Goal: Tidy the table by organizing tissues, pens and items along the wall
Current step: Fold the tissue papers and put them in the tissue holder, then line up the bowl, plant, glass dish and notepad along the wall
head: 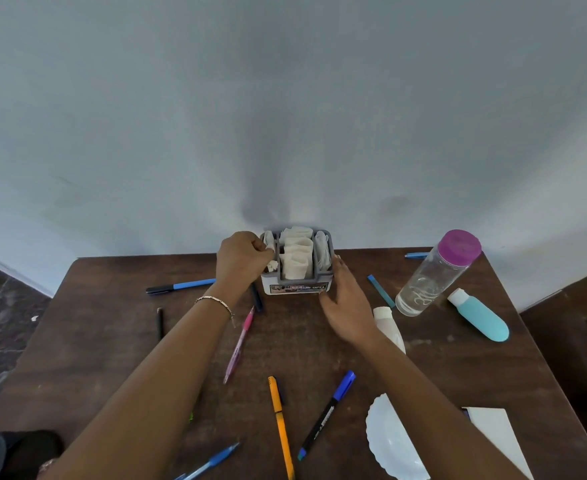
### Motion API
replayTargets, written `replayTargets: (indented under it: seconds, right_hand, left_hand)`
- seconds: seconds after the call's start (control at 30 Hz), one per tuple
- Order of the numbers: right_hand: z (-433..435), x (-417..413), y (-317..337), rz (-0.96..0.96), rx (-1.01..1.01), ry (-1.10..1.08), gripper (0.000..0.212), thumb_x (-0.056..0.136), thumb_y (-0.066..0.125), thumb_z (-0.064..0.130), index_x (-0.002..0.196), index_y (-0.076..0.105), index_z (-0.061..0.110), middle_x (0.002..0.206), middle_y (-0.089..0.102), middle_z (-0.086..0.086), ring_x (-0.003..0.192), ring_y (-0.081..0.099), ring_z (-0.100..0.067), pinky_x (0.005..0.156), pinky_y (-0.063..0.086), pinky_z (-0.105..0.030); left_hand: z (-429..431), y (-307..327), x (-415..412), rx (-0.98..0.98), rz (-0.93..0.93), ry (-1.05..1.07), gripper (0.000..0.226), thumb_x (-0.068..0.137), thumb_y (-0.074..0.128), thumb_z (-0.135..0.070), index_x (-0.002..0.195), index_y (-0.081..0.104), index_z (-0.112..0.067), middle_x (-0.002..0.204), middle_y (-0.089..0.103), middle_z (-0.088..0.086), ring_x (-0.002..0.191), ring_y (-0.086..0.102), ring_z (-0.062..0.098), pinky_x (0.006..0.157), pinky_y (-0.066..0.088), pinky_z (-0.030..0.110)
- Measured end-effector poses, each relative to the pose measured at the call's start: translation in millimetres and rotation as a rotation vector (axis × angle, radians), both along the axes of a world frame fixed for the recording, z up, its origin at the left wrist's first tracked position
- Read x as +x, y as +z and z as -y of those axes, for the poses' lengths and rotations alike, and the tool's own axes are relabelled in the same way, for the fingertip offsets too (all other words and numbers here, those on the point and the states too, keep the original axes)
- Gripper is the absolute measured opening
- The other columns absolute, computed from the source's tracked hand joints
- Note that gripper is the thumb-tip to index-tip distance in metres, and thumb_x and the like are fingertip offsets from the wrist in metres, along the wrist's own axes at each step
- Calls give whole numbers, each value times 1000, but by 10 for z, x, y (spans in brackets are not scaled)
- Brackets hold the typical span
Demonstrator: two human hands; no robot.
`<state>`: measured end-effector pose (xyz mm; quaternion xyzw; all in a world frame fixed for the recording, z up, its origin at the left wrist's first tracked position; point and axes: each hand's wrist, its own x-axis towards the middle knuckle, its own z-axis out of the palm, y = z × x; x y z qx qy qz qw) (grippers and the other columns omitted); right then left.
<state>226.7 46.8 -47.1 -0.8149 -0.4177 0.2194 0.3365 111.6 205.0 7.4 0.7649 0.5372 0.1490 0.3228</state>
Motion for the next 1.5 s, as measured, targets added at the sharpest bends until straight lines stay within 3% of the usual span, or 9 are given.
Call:
replayTargets:
  seconds: [0.23, 0.37, 0.53, 0.77, 0.97, 1.03, 1.17, 1.33, 1.5]
  right_hand:
    - [-2, 31, -45, 27, 3, -1, 69, 95, 54, 24, 153, 17, 19, 160, 18, 2, 146, 16, -13, 108, 16, -20]
    - [22, -5, -25, -3, 5, -5, 72, 94, 55, 24, 153, 14, 21, 161, 15, 2, 147, 15, -14, 116, 23, -36]
    - [124, -102, 8, -70, 61, -46, 74, 91, 59, 23, 152, 17, 21, 159, 19, 1, 145, 23, -17, 116, 29, -42]
    - [622, -371, 127, -220, 94, -100, 64, 91, 60, 18, 147, 29, 21, 147, 35, 0, 117, 50, -11, 100, 47, -34]
    - [1307, -559, 113, -250, 60, -91, 36, 91, 58, 12, 125, 54, 22, 123, 57, 5, 104, 54, -4, 87, 47, -18]
    - [1580, -601, 66, -216, 57, -109, 30, 90, 57, 11, 117, 60, 22, 113, 62, 8, 103, 58, -6, 83, 45, -14]
    - [2047, -603, 6, -31, -3, -215, 26, 87, 61, 18, 112, 63, 24, 109, 63, 10, 104, 58, -10, 86, 49, -28]
    - [2356, -519, -22, 86, -104, -266, 61, 76, 76, 36, 129, 50, 21, 132, 51, -1, 121, 46, -19, 97, 44, -35]
    - [2400, -390, -128, -10, -167, -134, 95, 60, 83, 53, 136, 39, 18, 132, 48, -1, 124, 44, -19, 100, 43, -38]
  left_hand:
    - [5, -72, 35, 48, -27, 0, 24, 81, 65, -36, 81, 66, -12, 79, 68, 1, 80, 64, 21, 65, 44, 26]
    - [79, -116, -30, -2, 55, 109, 47, 82, 52, -62, 102, 60, -20, 94, 67, 0, 91, 60, 18, 76, 47, 32]
    - [290, -128, -220, -57, 224, 175, 40, 90, 55, -44, 118, 54, -16, 115, 59, 5, 102, 51, 14, 84, 41, 28]
    - [1038, -209, -708, -225, 419, 232, 28, 84, 68, -30, 107, 56, -20, 106, 60, 0, 102, 57, 16, 94, 50, 41]
    - [1843, -404, -1120, -407, 459, 233, 7, 89, 63, -15, 90, 58, -20, 90, 63, 1, 83, 60, 15, 77, 49, 27]
    - [2086, -520, -1204, -445, 437, 209, 16, 89, 62, -8, 81, 58, -21, 84, 63, 0, 79, 58, 15, 73, 45, 26]
    - [2482, -703, -1300, -545, 388, 152, 16, 90, 60, -5, 81, 60, -19, 75, 61, 0, 76, 56, 18, 68, 44, 30]
    - [2858, -687, -1251, -583, 355, 102, 10, 94, 56, -11, 91, 61, -19, 81, 62, 4, 73, 57, 13, 63, 47, 24]
    - [3103, -560, -1000, -590, 315, -65, 47, 91, 62, -21, 134, 47, -19, 129, 52, -9, 114, 57, 14, 99, 49, 37]
